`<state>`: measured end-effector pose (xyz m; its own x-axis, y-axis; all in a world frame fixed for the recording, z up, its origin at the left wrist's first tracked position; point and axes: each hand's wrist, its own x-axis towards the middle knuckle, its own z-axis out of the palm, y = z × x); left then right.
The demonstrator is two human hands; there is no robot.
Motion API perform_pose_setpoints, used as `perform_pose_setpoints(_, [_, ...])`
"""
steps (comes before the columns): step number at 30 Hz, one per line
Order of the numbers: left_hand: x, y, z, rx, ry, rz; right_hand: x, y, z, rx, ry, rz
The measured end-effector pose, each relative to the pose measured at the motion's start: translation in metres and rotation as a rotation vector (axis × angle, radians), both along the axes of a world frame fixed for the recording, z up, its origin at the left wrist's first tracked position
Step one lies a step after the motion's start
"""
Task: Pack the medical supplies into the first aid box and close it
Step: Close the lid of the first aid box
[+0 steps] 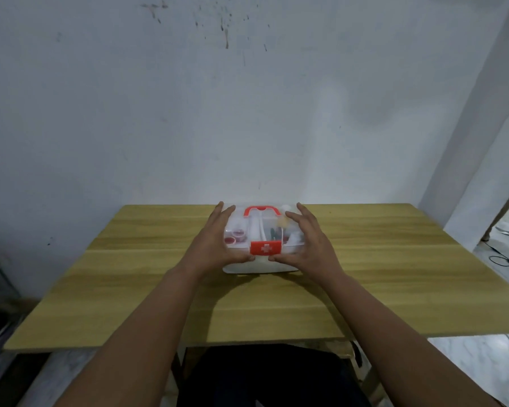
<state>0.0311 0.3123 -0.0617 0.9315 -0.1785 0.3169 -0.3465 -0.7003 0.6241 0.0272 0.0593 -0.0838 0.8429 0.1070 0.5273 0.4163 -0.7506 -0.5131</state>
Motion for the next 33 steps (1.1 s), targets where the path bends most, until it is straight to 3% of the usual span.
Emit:
perform_pose_setpoints(19, [0.148,-0.002,-0.005,0.057,-0.057,0.014,0.135,-0.001,-0.002,0.139,-0.006,0.061])
perform_pose_setpoints(29, [0.174,-0.001,-0.005,0.054,-0.061,-0.008,0.157,0.004,-0.004,0.176,0.010,0.043])
perform_pose_setpoints(33, [0.159,-0.003,0.008,0.225,-0.033,0.115,0.146,0.005,0.010,0.103,0.094,0.018])
